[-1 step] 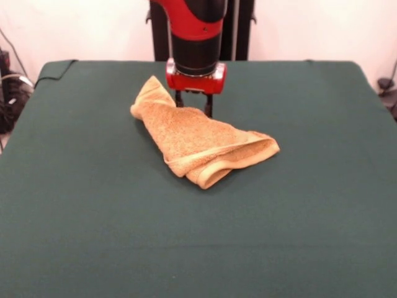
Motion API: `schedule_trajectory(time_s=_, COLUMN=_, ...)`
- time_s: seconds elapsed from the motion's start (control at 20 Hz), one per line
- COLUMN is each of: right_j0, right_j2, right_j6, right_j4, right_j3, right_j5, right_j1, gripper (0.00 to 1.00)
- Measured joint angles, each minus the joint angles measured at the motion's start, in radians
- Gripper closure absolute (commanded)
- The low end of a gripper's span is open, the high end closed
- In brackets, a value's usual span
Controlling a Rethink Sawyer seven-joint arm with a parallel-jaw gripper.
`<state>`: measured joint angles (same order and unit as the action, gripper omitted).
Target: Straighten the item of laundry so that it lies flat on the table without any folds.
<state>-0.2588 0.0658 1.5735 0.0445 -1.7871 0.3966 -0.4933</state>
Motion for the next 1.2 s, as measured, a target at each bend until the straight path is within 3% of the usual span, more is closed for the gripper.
schedule_trajectory(time_s=0.3, right_j0=0.005, right_j2=0.001, right_j6=0.0, right_j4=0.001, right_j3=0.021, right_j5=0.077, right_j1=-0.049, gripper=0.0)
schedule_trajectory(time_s=1.2, right_j0=0.029, right_j2=0.006, right_j6=0.0, right_j4=0.007, right_j3=0.107, right_j5=0.099, right_j1=-0.075, gripper=0.0)
